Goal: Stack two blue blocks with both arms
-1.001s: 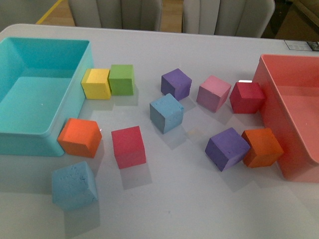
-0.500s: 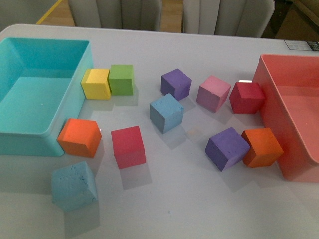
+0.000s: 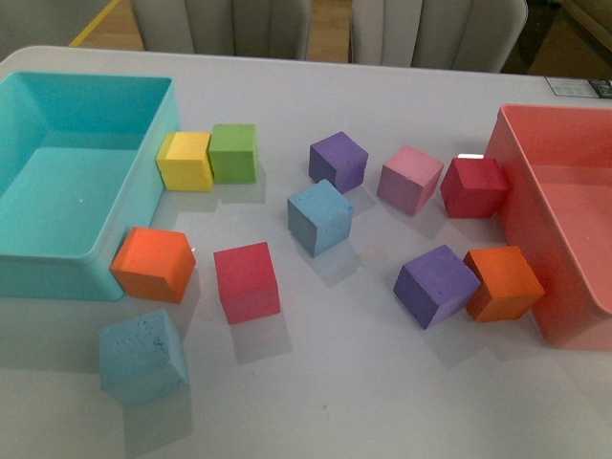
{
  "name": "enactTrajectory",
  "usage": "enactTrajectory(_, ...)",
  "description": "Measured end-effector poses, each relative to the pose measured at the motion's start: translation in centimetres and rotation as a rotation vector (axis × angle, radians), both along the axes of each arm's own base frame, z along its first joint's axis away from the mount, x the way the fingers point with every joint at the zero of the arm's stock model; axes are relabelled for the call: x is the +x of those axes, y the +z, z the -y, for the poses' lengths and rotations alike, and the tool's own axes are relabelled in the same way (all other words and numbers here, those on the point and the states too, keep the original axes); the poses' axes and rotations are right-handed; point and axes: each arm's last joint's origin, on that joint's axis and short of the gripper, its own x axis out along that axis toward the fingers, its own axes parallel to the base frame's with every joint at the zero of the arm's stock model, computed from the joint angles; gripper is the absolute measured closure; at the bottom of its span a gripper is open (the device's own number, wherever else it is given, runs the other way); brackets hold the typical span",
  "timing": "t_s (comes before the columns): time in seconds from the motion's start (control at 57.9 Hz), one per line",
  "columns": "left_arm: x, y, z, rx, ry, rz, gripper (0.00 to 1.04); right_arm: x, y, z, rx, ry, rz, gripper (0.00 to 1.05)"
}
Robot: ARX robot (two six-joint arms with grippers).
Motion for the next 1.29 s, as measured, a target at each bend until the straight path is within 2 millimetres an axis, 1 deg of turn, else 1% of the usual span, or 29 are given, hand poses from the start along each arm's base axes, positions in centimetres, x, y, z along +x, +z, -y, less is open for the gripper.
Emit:
enactTrajectory(0.362, 0.0, 0.0, 0.0, 0.0, 0.0, 0.0, 0.09, -0.7, -0.1, 0.0, 0.0, 0.0, 0.0, 1.03)
enactTrajectory(0.449, 0.0, 0.0, 0.0, 0.0, 0.0, 0.0, 0.09, -1.4, -0.5, 0.0, 0.0, 0.0, -0.034, 1.03)
enactTrajectory(0.5, 0.0, 0.0, 0.0, 0.0, 0.0, 0.0, 0.09, -1.7, -0.4, 0.0, 0.0, -0.001, -0.011, 1.03)
enactTrajectory(0.794, 0.0, 0.0, 0.0, 0.0, 0.0, 0.0, 0.09, -1.8, -0.3, 0.0, 0.0, 0.0, -0.005, 1.03)
enactTrajectory(0.828, 0.0, 0.0, 0.0, 0.0, 0.0, 0.0, 0.09, -1.8, -0.3, 0.0, -0.001, 0.0, -0.005, 1.01)
enactTrajectory(0.949, 0.0, 0.0, 0.0, 0.0, 0.0, 0.0, 0.09, -1.8, -0.3, 0.0, 0.0, 0.0, -0.005, 0.79)
enactTrajectory(0.966, 0.0, 0.0, 0.0, 0.0, 0.0, 0.0, 0.09, -1.8, -0.3, 0.0, 0.0, 0.0, -0.005, 0.77)
enactTrajectory(1.018, 0.0, 0.0, 0.0, 0.0, 0.0, 0.0, 0.09, -1.8, -0.3, 0.0, 0.0, 0.0, -0.005, 0.67)
enactTrajectory(1.035, 0.0, -0.1, 0.0, 0.007, -0.015, -0.022, 0.09, -1.8, -0.3, 0.0, 0.0, 0.0, -0.005, 0.65)
enactTrajectory(1.087, 0.1, -0.1, 0.4, 0.046, -0.148, -0.268, 0.09, -1.8, -0.3, 0.0, 0.0, -0.001, -0.005, 0.54)
enactTrajectory(1.105, 0.2, 0.0, 0.6, 0.043, -0.188, -0.359, 0.09, -1.8, -0.3, 0.0, 0.0, -0.001, -0.005, 0.49)
enactTrajectory(1.122, 0.5, -0.1, 1.0, 0.044, -0.231, -0.481, 0.09, -1.8, -0.3, 0.0, 0.0, -0.001, -0.005, 0.46)
enactTrajectory(1.139, 0.8, -0.5, 1.5, 0.049, -0.269, -0.566, 0.09, -1.8, -0.3, 0.0, 0.0, 0.001, -0.004, 0.4)
enactTrajectory(1.191, 1.7, -1.5, 2.7, 0.055, -0.331, -0.668, 0.09, -1.8, -0.3, 0.0, 0.0, 0.0, -0.004, 0.28)
enactTrajectory(1.208, 2.1, -1.7, 3.0, 0.058, -0.34, -0.68, 0.09, -1.8, -0.3, 0.0, 0.0, 0.0, -0.004, 0.23)
enactTrajectory(1.243, 2.8, -2.0, 3.8, 0.063, -0.357, -0.694, 0.09, -1.8, -0.3, 0.0, 0.0, 0.0, -0.004, 0.16)
enactTrajectory(1.294, 3.8, -2.6, 4.8, 0.047, -0.38, -0.709, 0.09, -1.8, -0.3, 0.0, 0.001, 0.0, -0.003, 0.08)
